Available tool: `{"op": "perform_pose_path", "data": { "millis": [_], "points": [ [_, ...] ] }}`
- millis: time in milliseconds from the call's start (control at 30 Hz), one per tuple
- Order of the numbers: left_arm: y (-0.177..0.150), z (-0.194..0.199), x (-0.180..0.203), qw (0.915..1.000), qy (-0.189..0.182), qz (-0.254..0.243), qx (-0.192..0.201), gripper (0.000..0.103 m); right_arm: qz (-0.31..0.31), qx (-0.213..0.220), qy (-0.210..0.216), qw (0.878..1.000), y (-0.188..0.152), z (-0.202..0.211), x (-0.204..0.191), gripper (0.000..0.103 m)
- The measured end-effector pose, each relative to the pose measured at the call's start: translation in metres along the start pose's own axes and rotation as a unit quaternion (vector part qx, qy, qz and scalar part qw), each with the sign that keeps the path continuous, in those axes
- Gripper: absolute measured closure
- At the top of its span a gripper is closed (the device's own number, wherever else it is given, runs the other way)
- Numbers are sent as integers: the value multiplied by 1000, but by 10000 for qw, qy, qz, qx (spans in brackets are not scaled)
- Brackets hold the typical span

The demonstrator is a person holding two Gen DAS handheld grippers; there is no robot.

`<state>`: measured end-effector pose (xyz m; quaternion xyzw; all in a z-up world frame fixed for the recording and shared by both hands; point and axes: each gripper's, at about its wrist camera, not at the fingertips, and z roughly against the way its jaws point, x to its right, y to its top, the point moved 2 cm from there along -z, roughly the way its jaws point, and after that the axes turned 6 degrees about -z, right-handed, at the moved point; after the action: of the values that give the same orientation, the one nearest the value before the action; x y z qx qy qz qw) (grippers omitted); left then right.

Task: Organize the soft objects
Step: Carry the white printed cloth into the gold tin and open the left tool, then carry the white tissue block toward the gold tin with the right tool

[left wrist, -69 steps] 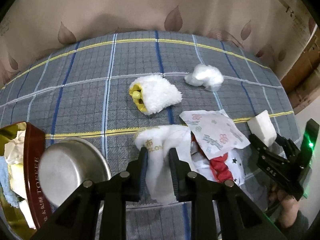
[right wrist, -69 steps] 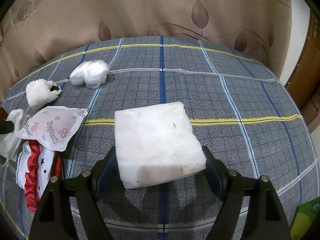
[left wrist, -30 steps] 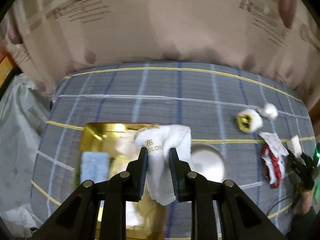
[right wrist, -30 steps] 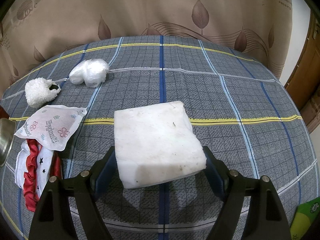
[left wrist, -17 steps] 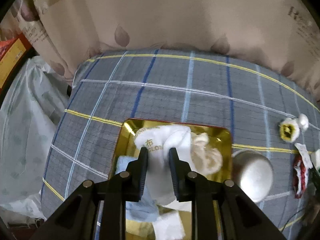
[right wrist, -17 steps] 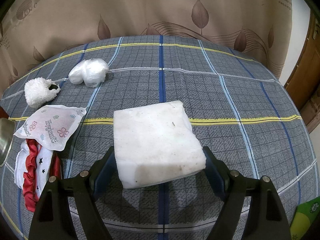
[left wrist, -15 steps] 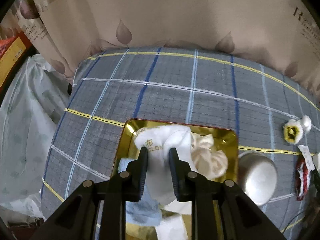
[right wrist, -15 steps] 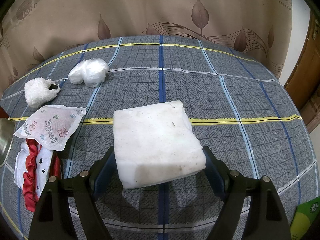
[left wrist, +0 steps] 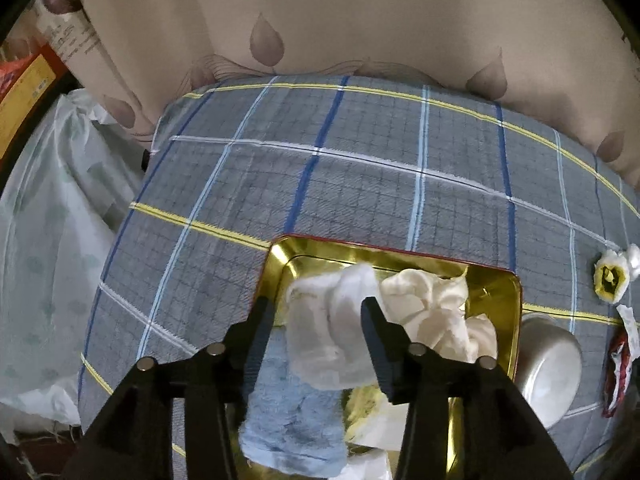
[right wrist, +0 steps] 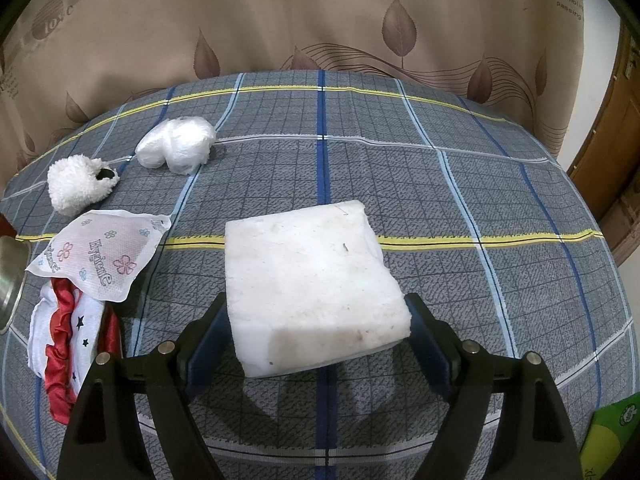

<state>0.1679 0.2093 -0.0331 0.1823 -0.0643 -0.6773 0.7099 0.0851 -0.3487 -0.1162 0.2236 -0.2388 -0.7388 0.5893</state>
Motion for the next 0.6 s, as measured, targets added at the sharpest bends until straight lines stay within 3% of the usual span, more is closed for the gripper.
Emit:
{"op": "perform_pose_path", "data": {
  "millis": [400,600],
  "points": [
    [-35,47,5,9986,157,-311,394,55,4,3,-5,10000,0,0,-1,23],
    [-62,66,13,9979,2,-346,551,55,0,4,-3,10000,0,0,-1,23]
  ]
}}
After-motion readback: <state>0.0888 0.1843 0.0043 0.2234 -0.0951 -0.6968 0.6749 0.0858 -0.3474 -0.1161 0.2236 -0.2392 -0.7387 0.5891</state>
